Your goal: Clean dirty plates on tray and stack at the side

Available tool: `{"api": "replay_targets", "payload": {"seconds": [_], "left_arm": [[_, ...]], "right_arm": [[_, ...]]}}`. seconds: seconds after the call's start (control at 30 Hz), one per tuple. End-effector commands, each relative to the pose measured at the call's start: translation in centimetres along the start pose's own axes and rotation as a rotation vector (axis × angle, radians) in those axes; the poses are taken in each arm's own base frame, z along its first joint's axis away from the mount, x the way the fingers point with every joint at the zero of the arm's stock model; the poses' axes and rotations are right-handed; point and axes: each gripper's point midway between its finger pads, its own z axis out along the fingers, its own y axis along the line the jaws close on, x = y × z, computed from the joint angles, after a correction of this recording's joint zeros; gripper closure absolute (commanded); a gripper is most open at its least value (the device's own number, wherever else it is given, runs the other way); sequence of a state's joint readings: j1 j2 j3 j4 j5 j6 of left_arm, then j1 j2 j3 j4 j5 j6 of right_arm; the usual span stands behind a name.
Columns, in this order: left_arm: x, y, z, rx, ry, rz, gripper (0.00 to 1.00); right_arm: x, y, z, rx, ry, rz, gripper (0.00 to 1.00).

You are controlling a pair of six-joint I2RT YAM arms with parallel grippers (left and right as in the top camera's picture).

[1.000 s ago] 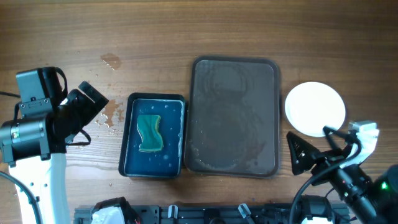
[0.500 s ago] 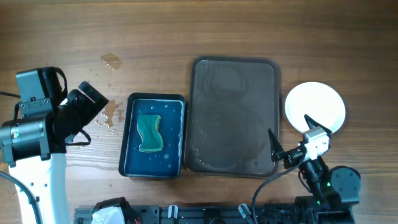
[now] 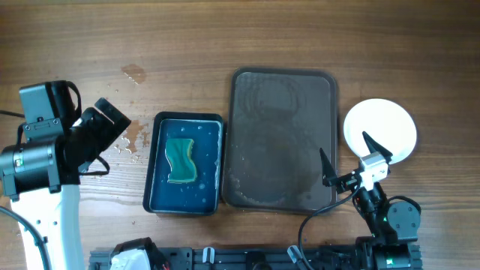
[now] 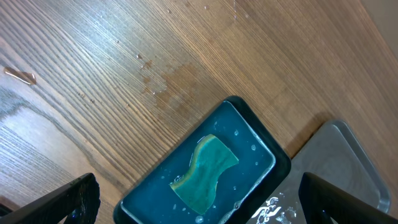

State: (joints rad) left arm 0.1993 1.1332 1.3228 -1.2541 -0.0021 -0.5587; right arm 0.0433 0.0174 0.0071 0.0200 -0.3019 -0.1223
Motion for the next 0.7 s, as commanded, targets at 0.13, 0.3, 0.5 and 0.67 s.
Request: {"api": "replay_targets", "payload": {"seconds": [0.13,0.3,0.5,0.67], "left_arm": [[-0.4,-0.1,-0.4,0.006,-0.014,-0.002,0.0],[0.9,-1.2,-4.5,0.112,-0.149,0.085,0.0],[1.4,-3.6,-9.0,0.507,-0.49,0.119,0.0],[3.5,-2.9,-7.0,0.675,-0.639,0.14,0.0]], "right_arm": [[-0.3,-0.1,-0.1,0.011,-0.014,-0.013,0.0],[-0.3,-0.1,-0.1,0.011,-0.014,-0.013,0.0],[-0.3,-0.1,-0.1,0.011,-0.014,-0.013,0.0],[-0.3,-0.1,-0.1,0.011,-0.014,-0.013,0.0]]}}
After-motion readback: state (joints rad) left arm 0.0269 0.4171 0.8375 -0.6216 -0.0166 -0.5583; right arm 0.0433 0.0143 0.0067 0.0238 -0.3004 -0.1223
